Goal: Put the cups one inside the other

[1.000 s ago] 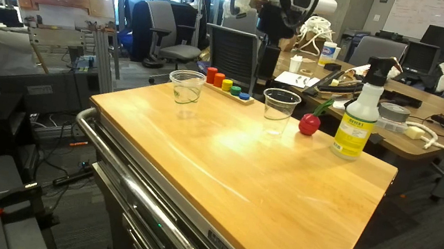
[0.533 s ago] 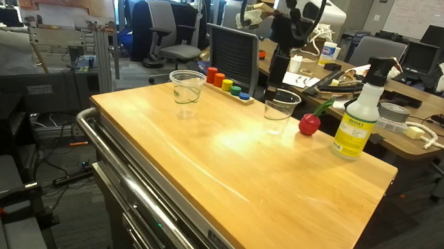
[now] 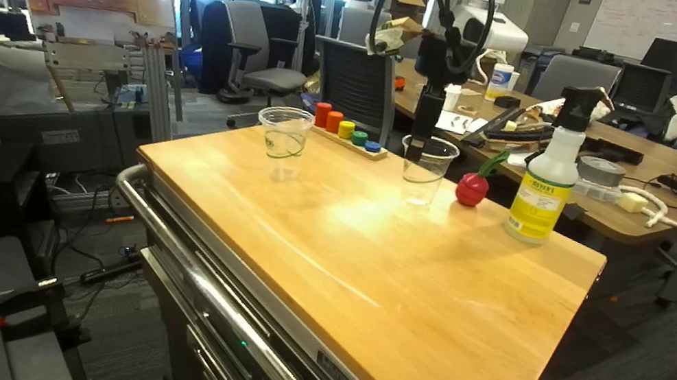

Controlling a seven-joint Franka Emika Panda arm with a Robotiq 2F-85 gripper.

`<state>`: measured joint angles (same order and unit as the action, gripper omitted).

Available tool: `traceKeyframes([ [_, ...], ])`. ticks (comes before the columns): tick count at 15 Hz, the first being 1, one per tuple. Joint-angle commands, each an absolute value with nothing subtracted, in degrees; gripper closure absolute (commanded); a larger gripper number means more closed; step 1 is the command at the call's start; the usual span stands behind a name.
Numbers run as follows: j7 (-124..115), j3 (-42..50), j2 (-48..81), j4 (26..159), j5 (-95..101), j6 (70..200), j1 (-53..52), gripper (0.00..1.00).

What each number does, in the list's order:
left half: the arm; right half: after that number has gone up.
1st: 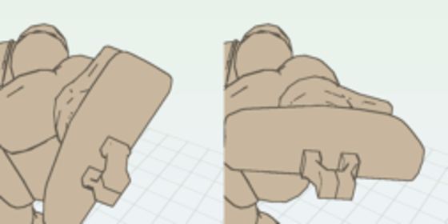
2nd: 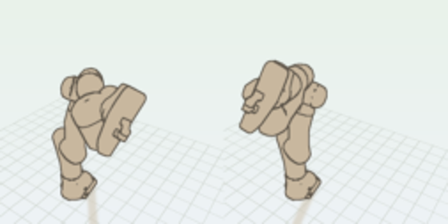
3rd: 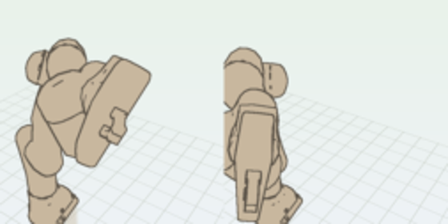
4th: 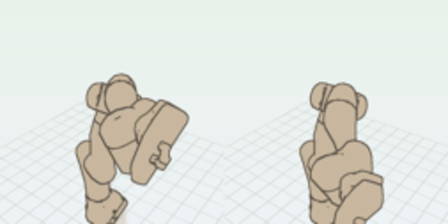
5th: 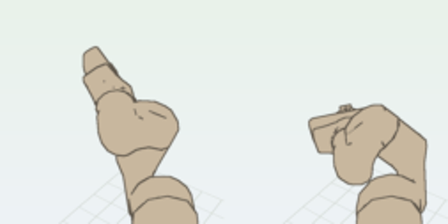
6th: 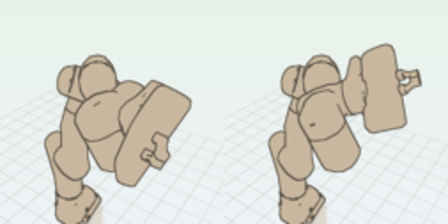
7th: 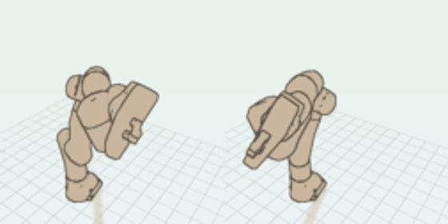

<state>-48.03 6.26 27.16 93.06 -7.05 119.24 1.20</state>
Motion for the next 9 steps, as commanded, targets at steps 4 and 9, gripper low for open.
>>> traceKeyframes([
  [4,-50.21,6.83,29.95,90.16,-6.01,116.94,0.10,0.51],
  [9,-50.93,7.02,29.70,90.03,-5.74,116.70,-0.23,0.89],
])
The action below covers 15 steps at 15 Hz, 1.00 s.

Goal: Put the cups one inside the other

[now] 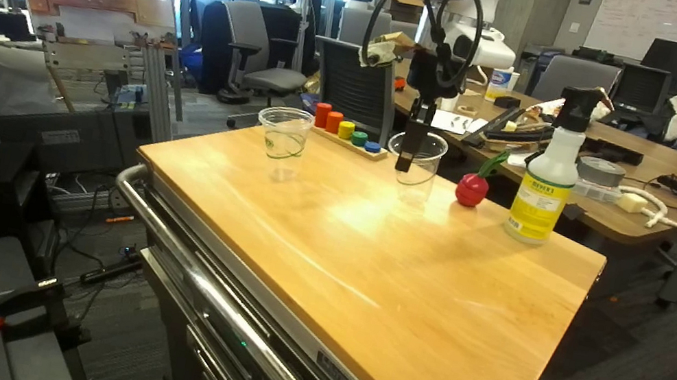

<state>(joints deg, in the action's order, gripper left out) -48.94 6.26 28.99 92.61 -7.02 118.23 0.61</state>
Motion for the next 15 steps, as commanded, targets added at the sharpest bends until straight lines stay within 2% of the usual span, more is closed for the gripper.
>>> traceKeyframes([
  [1,-51.45,7.17,29.70,89.98,-5.54,116.94,-0.33,0.96],
  [2,-52.17,7.38,29.69,90.15,-5.22,118.07,-0.49,1.00],
  [9,-54.08,6.45,28.46,89.04,-6.41,116.45,-0.44,0.98],
  [15,-49.80,3.06,20.69,90.51,-16.12,108.32,1.86,0.98],
])
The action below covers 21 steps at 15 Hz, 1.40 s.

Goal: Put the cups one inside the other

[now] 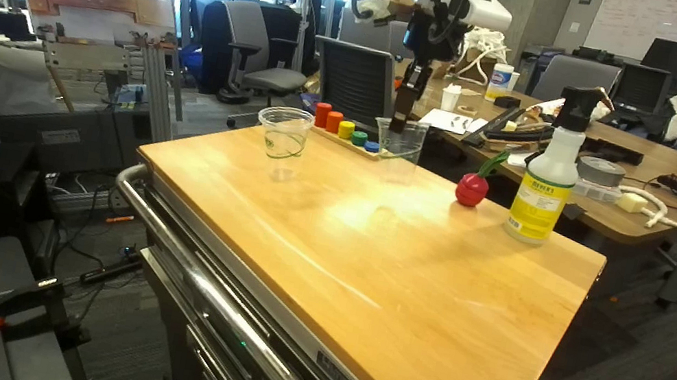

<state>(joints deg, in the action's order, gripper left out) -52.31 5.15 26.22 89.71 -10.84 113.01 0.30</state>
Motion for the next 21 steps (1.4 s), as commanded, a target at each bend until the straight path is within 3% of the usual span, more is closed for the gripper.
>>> traceKeyframes([
  [1,-48.72,2.65,18.47,91.34,-17.85,108.04,1.88,0.98],
  [10,-41.77,-0.04,4.48,97.40,-26.73,103.27,0.21,0.98],
  [21,-36.83,-0.90,-0.09,110.62,-25.34,105.70,-1.29,0.98],
])
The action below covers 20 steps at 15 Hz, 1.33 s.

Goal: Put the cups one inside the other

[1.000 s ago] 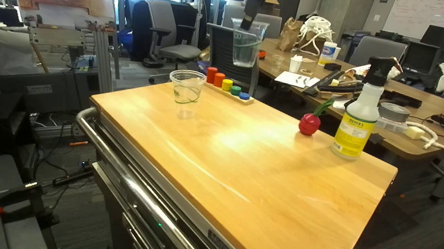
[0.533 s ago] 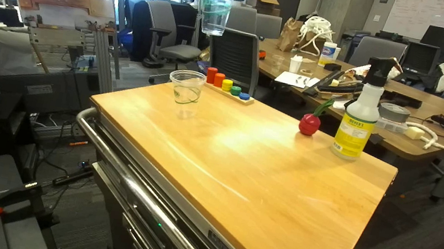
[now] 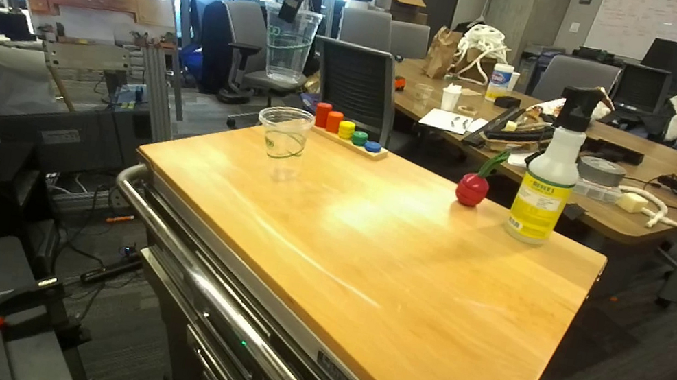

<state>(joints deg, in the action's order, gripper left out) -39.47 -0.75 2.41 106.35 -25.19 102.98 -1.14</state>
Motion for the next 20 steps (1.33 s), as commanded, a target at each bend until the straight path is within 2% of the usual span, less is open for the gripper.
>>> traceKeyframes([
  [1,-36.22,-0.84,0.07,111.40,-25.52,105.97,-1.22,0.98],
  [16,-27.29,-1.10,1.19,119.23,-25.97,118.47,-1.45,0.98],
  [17,-26.92,-1.15,1.36,119.43,-26.12,118.90,-1.49,0.72],
  [20,-26.10,-1.24,1.37,119.91,-26.50,119.36,-1.49,0.54],
])
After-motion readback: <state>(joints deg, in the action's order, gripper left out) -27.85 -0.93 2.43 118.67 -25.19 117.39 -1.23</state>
